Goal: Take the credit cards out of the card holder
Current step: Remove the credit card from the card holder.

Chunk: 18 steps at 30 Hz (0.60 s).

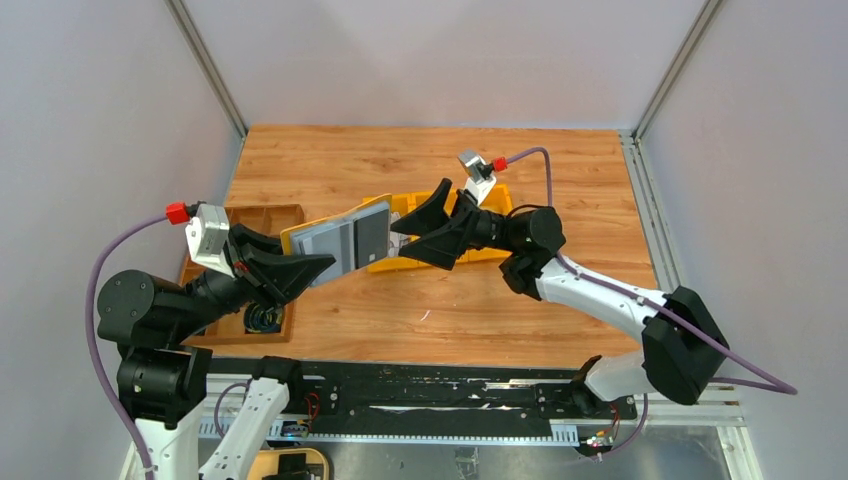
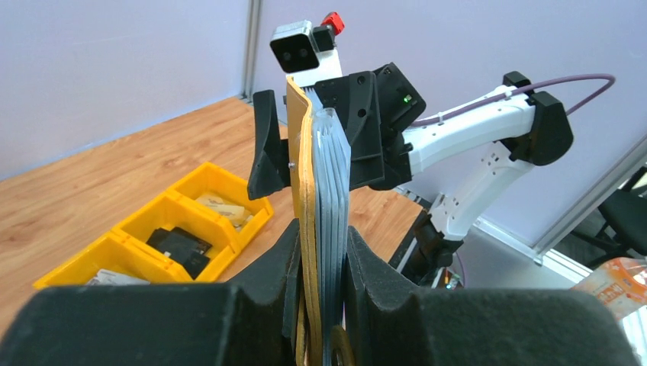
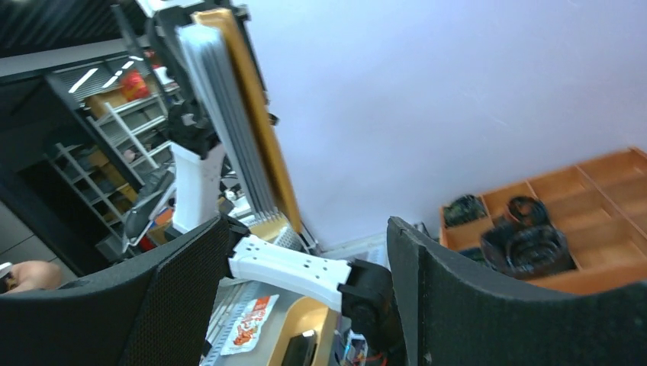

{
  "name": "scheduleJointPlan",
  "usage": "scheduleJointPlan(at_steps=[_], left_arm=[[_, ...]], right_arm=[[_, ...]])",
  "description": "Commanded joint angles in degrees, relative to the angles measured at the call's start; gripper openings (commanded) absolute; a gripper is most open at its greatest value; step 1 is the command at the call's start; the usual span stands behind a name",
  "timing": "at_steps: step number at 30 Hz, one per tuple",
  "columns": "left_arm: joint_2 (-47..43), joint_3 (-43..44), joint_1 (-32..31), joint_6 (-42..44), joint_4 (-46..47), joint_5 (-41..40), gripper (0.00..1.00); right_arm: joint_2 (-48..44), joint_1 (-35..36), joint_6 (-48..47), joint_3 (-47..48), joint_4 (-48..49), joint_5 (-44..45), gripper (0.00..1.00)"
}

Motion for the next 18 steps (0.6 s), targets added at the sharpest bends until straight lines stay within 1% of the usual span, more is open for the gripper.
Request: scheduleJointPlan(at_steps=[1, 6, 9, 10, 11, 13, 16, 17, 18], left_arm=[[0.46, 0.09, -0.35, -3.36, 4.28, 1.51, 0.0], [0.11, 0.36, -0.35, -2.71, 3.02, 1.6, 0.0], [-0.13, -0.09, -0.35, -2.48, 2.45, 1.31, 0.0], [-0.27, -0.47, -0.35, -2.45, 2.23, 1.12, 0.0], [-0.42, -0.78, -0.35, -2.24, 1.85, 0.82, 0.0], [-0.72, -1.07, -0.35, -1.09, 0.33, -0.05, 0.0], [-0.77, -1.38, -0.35, 1.43, -2.86, -1.34, 0.0], [-0.85, -1.63, -0.35, 2.27, -3.93, -1.69, 0.01], [-0.98, -1.99, -0.35, 3.25, -5.03, -1.97, 0.08]], right_arm=[[2.76, 2.82, 5.93, 2.81, 13.99, -1.51, 0.79], [3.3, 4.97, 3.67, 5.16, 12.18, -1.74, 0.8], [2.59, 6.63, 0.58, 6.82, 7.19, -2.22, 0.8], [2.33, 7.09, -0.35, 7.02, 5.99, -2.25, 0.78], [1.99, 7.5, -1.06, 7.17, 4.8, -2.25, 0.74], [1.36, 7.78, -1.45, 7.37, 2.97, -2.21, 0.59], [-0.03, 7.79, -4.61, 8.76, -7.16, -2.23, 0.25], [-0.75, 7.79, -6.72, 9.5, -11.8, -2.25, 0.15], [-1.48, 7.79, -9.17, 10.22, -16.53, -2.21, 0.05]])
